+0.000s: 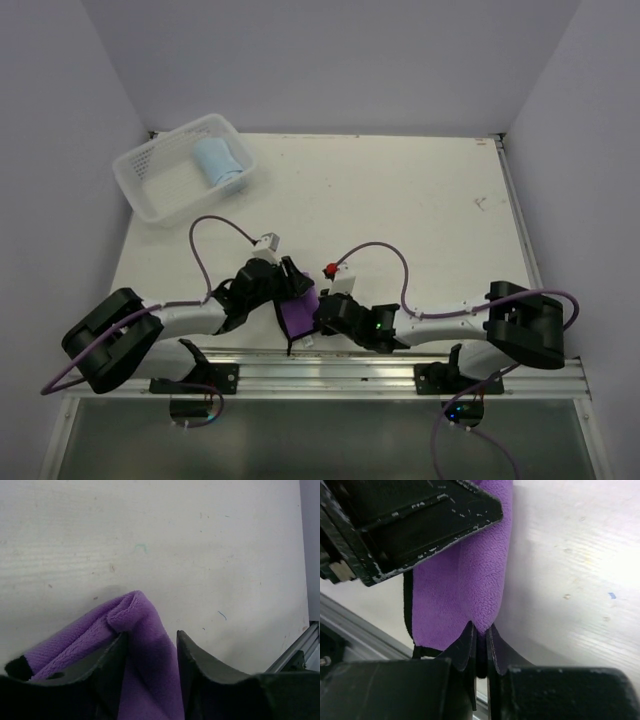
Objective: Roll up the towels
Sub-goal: Roll the towel
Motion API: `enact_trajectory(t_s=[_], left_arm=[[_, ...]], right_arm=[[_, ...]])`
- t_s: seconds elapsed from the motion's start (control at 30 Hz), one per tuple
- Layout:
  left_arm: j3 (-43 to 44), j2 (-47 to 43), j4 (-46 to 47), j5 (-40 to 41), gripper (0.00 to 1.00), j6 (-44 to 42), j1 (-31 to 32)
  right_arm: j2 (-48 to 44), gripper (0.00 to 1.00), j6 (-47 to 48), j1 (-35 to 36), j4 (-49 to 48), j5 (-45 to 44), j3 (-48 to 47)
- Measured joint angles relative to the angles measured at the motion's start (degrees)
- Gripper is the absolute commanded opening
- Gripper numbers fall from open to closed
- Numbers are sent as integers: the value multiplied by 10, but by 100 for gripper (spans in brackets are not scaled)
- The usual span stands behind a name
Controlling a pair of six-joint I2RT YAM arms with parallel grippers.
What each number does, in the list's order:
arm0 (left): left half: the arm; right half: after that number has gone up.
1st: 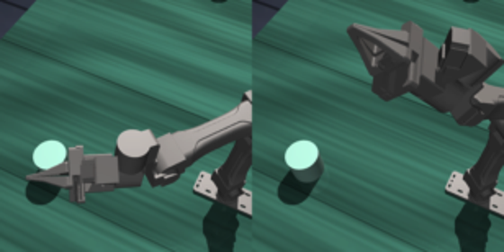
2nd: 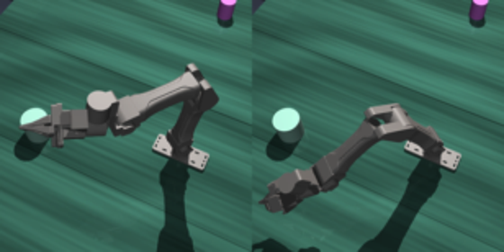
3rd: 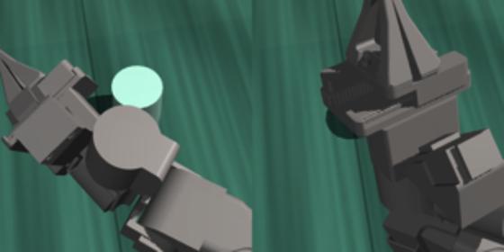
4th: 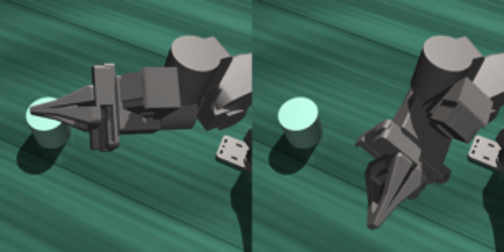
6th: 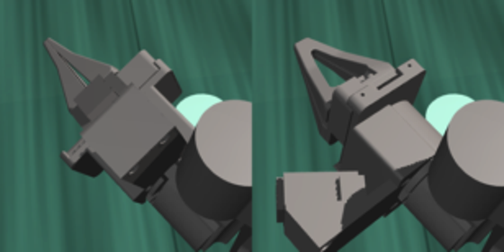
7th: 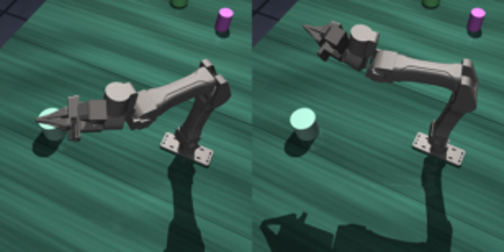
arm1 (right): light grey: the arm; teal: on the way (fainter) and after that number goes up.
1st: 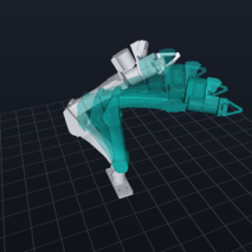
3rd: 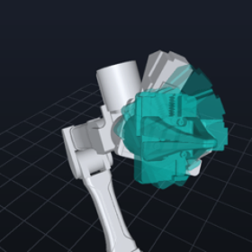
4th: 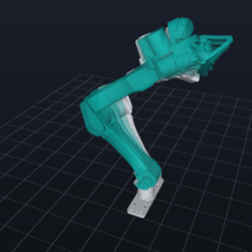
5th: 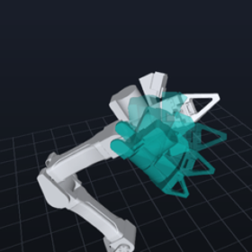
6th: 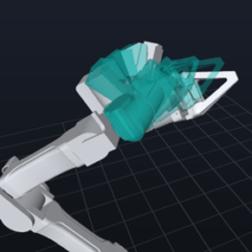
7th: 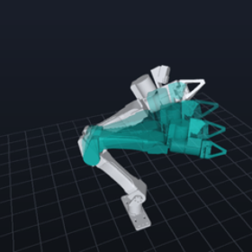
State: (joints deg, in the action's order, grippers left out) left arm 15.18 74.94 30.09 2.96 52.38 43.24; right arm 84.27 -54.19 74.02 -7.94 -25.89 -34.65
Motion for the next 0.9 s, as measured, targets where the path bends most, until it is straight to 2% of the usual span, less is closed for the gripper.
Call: enact_trajectory(t_s=[0.07, 0.23, 0.5, 0.9], left_arm=[[30, -1, -28, -9, 61, -7, -2], [91, -20, -94, -24, 68, -27, -5], [199, 16, -201, -82, 69, -57, -8], [205, 42, -243, -143, 69, -54, -9]], right_arm=[[-9, 0, 23, 4, 46, -22, -16], [-14, 0, 71, 19, 141, -70, -40], [30, 0, 127, 67, 234, -156, -90], [179, 0, 140, 170, 361, -304, -206]])
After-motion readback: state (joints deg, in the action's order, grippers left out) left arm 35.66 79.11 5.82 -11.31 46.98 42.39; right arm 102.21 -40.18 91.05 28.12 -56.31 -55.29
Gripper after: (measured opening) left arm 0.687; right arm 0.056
